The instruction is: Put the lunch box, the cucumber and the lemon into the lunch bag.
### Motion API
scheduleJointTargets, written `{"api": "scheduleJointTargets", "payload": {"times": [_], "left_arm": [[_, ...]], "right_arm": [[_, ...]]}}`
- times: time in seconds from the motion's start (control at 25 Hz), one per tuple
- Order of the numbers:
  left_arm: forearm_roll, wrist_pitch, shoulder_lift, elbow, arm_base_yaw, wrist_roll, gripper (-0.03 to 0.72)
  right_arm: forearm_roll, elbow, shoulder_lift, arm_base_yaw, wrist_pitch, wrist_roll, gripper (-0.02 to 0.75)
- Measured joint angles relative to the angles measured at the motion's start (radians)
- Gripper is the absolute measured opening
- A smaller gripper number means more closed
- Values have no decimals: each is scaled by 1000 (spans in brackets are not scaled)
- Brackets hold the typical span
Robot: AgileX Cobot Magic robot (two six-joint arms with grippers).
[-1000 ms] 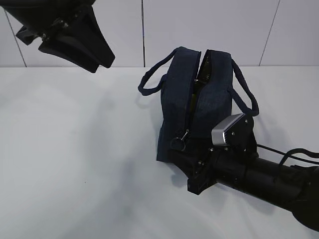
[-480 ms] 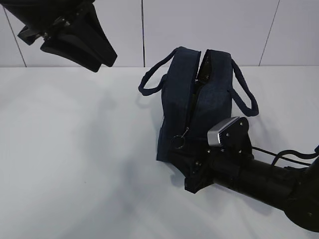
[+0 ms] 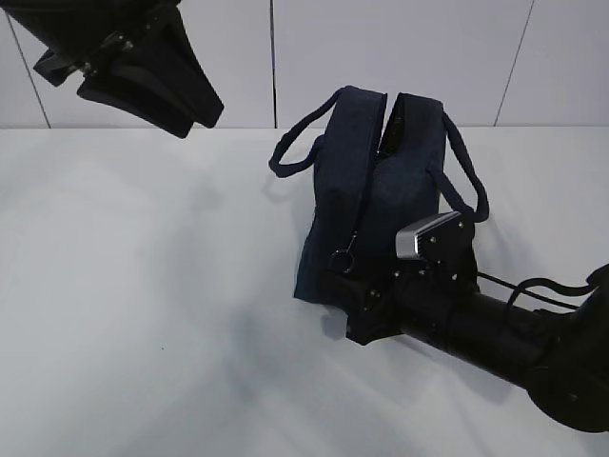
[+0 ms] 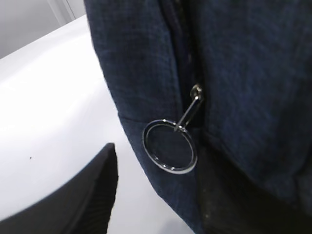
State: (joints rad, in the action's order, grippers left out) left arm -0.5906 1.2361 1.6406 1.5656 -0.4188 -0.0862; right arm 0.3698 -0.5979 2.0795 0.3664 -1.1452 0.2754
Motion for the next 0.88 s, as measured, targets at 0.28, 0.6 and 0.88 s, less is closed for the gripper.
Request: {"api": "scheduleJointTargets", "payload": {"times": [0.28,0.6,0.88], "left_arm": [[0,0,0,0,0,0,239],[0,0,0,0,0,0,239],[-2,0,0,0,0,0,239]], "right_arm": [[18,-6,2,0,0,46,362],[55,-6,2,0,0,77,301],[104,-25,2,0,0,81,299]]}}
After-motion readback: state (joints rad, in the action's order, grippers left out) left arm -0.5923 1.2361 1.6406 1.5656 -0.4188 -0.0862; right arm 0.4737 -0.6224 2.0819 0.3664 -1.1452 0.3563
